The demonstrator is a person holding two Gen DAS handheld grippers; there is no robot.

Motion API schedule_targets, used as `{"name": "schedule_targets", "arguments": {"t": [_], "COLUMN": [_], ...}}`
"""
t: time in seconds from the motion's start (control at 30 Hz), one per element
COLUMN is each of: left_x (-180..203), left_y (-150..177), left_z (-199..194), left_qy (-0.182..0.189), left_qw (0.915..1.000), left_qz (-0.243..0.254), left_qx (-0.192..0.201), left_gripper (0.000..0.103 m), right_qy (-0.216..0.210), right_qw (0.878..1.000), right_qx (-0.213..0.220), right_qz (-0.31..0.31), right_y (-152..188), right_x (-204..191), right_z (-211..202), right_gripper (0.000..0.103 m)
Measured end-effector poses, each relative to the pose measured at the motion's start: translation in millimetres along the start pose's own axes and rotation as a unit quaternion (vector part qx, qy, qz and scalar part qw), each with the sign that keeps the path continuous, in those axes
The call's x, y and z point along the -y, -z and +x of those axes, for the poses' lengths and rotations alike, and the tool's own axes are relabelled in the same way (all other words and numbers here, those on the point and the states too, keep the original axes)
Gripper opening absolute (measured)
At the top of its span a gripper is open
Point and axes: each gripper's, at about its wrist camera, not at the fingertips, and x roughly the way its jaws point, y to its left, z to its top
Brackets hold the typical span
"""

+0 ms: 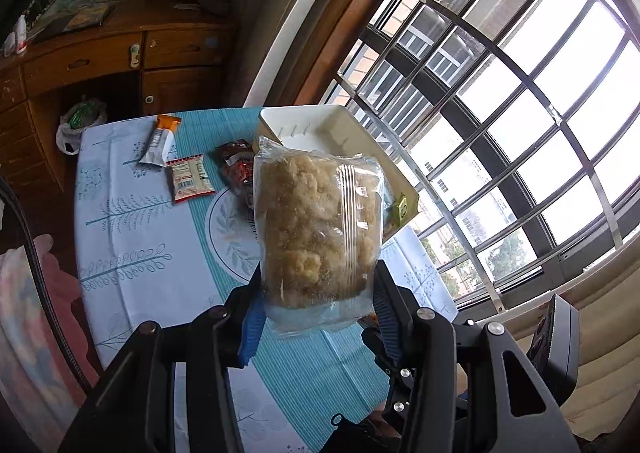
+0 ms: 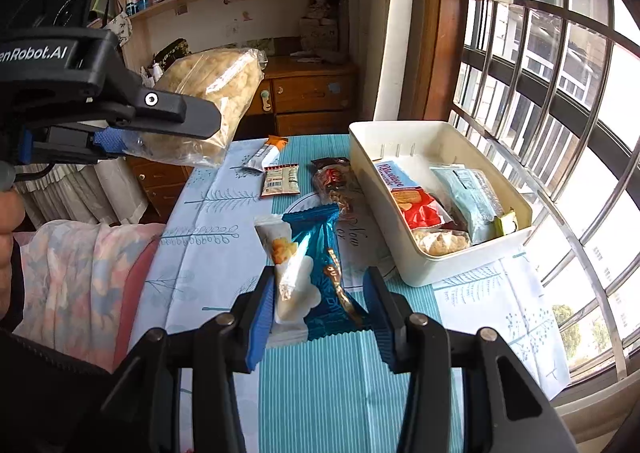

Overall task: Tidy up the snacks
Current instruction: 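Lift both held snacks and carry them over the white tray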

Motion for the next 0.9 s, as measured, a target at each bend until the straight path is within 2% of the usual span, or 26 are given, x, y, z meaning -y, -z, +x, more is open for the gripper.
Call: {"name": "schedule_targets", "arguments": {"t": [0.43, 0.77, 0.9], "left_x": [54.2, 96.8, 105.5], "left_y": [-9.3, -21.6, -26.9], "left_z": [49.2, 97.8, 119.8], "left_qy": [-0.005, -0.017, -0.023], "left_qw": [0.9993, 0.9979, 0.9959], "left_qz": [-0.036, -0.061, -0.085], "left_qx": [-0.001, 0.01, 0.021], "left_gripper": [0.047, 0.047, 0.047], "right_qy": [-0.026, -0.053, -0.066], "right_qw": [0.999, 0.998, 0.996], "right_qx": [-0.019, -0.028, -0.032], "right_qz": [0.013, -0.027, -0.052], "right_y": [-9.2, -32.9, -42.2], "right_x": [76.4, 143.5, 163.7], "right_z": [-1.9, 19.1, 31.2], "right_gripper": [0.044, 0.044, 0.044]}}
